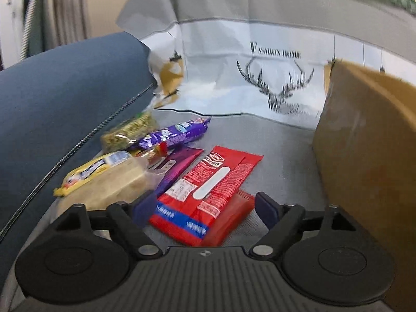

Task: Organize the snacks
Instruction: 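Move both tools back to the snack pile, then grasp the red spicy strip packet with the right gripper, then grasp the clear bag of white cubes with the left gripper, then lift the red packet with the right gripper while the left gripper lifts the cube bag, then carry the red spicy strip packet and cube bag over the cardboard box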

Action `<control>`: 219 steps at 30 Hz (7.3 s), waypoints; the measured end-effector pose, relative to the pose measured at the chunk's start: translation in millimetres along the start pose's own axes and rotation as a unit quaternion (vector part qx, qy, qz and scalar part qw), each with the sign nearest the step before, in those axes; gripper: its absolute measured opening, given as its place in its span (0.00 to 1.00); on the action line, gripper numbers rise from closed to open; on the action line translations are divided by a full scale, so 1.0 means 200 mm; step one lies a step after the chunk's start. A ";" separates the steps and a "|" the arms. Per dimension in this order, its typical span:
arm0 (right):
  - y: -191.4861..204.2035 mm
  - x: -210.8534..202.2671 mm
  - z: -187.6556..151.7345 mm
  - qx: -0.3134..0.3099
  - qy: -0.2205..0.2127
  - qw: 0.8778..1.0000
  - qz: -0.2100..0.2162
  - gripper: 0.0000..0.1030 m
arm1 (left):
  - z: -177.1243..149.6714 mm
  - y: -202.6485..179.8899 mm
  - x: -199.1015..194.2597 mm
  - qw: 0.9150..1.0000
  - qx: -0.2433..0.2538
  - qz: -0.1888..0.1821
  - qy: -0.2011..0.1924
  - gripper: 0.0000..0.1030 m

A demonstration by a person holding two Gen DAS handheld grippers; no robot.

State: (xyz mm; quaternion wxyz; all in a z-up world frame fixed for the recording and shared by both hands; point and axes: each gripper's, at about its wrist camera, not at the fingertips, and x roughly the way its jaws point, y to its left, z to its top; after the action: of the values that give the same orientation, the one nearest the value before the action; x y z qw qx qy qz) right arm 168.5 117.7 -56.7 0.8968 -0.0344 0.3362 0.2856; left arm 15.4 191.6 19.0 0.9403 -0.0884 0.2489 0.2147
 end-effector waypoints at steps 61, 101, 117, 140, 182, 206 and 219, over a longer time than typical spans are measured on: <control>-0.03 -0.62 -0.32 -0.090 0.119 0.986 0.071 0.46 | -0.09 -0.14 0.53 0.984 0.067 -0.009 0.167 0.39; -0.03 -0.61 -0.34 -0.089 0.112 0.988 0.063 0.46 | -0.15 -0.02 0.41 0.942 -0.011 -0.031 0.335 0.40; -0.03 -0.61 -0.35 -0.092 0.112 0.988 0.061 0.48 | -0.16 -0.03 0.42 0.941 -0.008 -0.033 0.336 0.40; -0.01 -0.86 -0.29 -0.120 -0.003 0.992 0.044 0.45 | -0.07 0.00 0.15 0.979 -0.024 -0.053 0.195 0.39; -1.19 -1.22 0.12 0.068 -0.182 0.976 -0.094 0.45 | 0.12 -0.40 -0.13 0.989 0.033 -0.139 0.042 0.39; -1.35 -1.25 0.11 0.113 -0.147 0.973 -0.139 0.45 | 0.18 -1.08 -0.03 0.969 0.072 -0.235 -0.033 0.39; -1.32 -1.21 0.11 0.085 -0.132 0.975 -0.157 0.45 | 0.14 -1.13 0.00 0.961 0.076 -0.264 -0.020 0.39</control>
State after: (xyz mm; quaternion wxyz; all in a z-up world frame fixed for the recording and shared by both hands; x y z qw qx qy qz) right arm 175.7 -215.3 77.1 0.9665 0.0281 0.2283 0.1137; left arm 128.8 -3.5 55.7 0.9722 -0.0745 0.2139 -0.0588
